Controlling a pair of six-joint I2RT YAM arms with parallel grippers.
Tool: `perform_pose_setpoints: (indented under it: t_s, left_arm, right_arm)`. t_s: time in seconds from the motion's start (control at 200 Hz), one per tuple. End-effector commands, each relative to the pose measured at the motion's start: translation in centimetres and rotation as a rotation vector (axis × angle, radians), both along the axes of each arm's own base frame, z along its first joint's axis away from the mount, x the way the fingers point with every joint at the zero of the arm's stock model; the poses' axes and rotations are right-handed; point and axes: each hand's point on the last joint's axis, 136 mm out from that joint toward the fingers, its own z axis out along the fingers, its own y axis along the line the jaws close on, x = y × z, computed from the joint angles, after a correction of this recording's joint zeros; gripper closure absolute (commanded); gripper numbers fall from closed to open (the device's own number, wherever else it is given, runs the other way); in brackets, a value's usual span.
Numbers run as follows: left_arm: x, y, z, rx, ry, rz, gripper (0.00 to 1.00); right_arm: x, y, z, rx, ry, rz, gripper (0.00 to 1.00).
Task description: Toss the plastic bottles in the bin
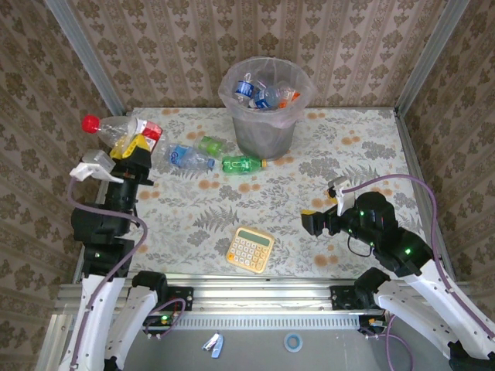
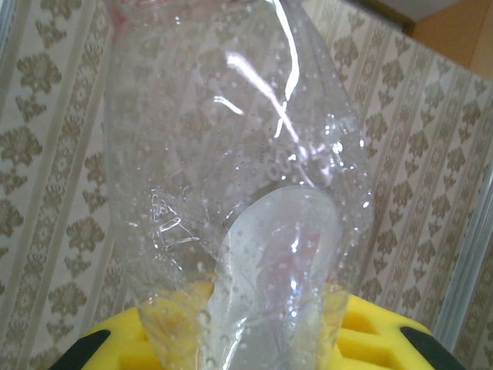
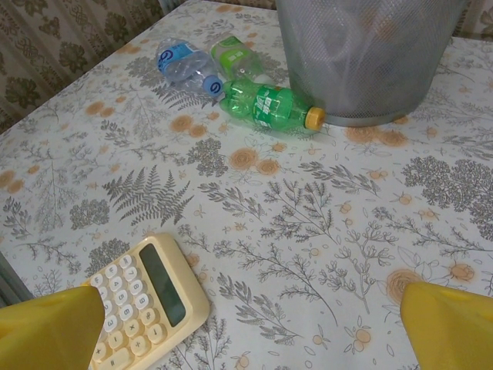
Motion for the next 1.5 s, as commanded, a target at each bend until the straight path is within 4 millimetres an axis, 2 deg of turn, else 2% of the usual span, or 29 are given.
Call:
perform_pose_setpoints:
  t_s: [0.0, 0.15, 0.35, 0.48, 0.63, 0.755, 0.895, 0.955, 1.06, 1.085, 1.135, 1.165, 1.235, 1.265, 1.305, 1.345, 1.405, 1.5]
  left_arm:
    - [-2.0, 1.1, 4.2, -0.034, -0.155, 0.044, 0.84]
    - [-2.0, 1.3, 5.9, -0.057, -0.219, 0.056, 0.84]
    - [-0.7, 1.1, 7.5, -0.087, -0.272, 0.053, 0.84]
    - [1.2, 0.6, 8.2, -0.107, -0.287, 0.037, 0.84]
    - [4.0, -1.1, 8.9, -0.105, -0.285, -0.016, 0.85]
    - [6.8, -3.4, 8.8, -0.080, -0.267, -0.045, 0.84]
    - [10.8, -8.0, 8.1, -0.002, -0.211, -0.101, 0.84]
    - [13.1, -10.4, 7.4, 0.046, -0.149, -0.125, 0.83]
    - [18.9, -15.2, 4.4, 0.183, 0.062, -0.176, 0.81]
    - [19.8, -17.4, 3.3, 0.221, 0.108, -0.208, 0.79]
    - [22.6, -19.8, 1.0, 0.282, 0.212, -0.236, 0.72]
    - [24.4, -21.0, -0.9, 0.323, 0.287, -0.242, 0.63]
    - [28.0, -22.4, -4.7, 0.393, 0.455, -0.224, 0.33]
    - [28.9, -23.0, -6.2, 0.418, 0.516, -0.225, 0.24]
    - [29.6, -23.6, -7.5, 0.438, 0.574, -0.228, 0.18]
    - [29.6, -24.0, -7.7, 0.446, 0.593, -0.231, 0.13]
    - [29.2, -23.9, -6.7, 0.444, 0.574, -0.204, 0.01]
    - [27.6, -22.7, -3.3, 0.409, 0.522, -0.179, 0.00]
  right_arm:
    - [-0.1, -0.2, -0.3, -0.007, -0.002, -0.004, 0.00]
    - [-0.1, -0.2, -0.3, -0.011, -0.003, -0.004, 0.00]
    - [-0.1, -0.3, -0.3, -0.014, -0.004, -0.005, 0.00]
    - [-0.1, -0.3, -0.1, -0.014, -0.009, -0.004, 0.00]
    - [0.0, -0.4, 0.1, -0.022, -0.019, -0.004, 0.00]
    - [0.0, -0.4, 0.1, -0.028, -0.023, -0.002, 0.00]
    - [0.0, -0.3, 0.2, -0.033, -0.028, 0.005, 0.00]
    - [-0.2, -0.5, -0.3, -0.049, -0.007, 0.005, 0.00]
    - [-0.2, -0.7, -0.3, -0.058, -0.009, -0.004, 0.00]
    - [-0.3, -0.8, -0.2, -0.056, -0.010, -0.006, 0.00]
    - [-0.4, -0.7, -0.2, -0.052, -0.012, 0.000, 0.00]
    - [-0.4, -0.7, -0.1, -0.049, -0.012, 0.002, 0.00]
    - [-0.6, -0.6, 0.0, -0.040, -0.011, 0.012, 0.00]
    - [-0.7, -0.5, -0.1, -0.037, -0.008, 0.013, 0.00]
    - [-0.7, -0.5, -0.1, -0.034, -0.007, 0.015, 0.00]
    - [-0.8, -0.6, -0.1, -0.034, -0.007, 0.016, 0.00]
    - [-0.9, -0.7, -0.1, -0.034, -0.009, 0.013, 0.00]
    - [-0.9, -0.7, 0.1, -0.026, -0.015, 0.012, 0.00]
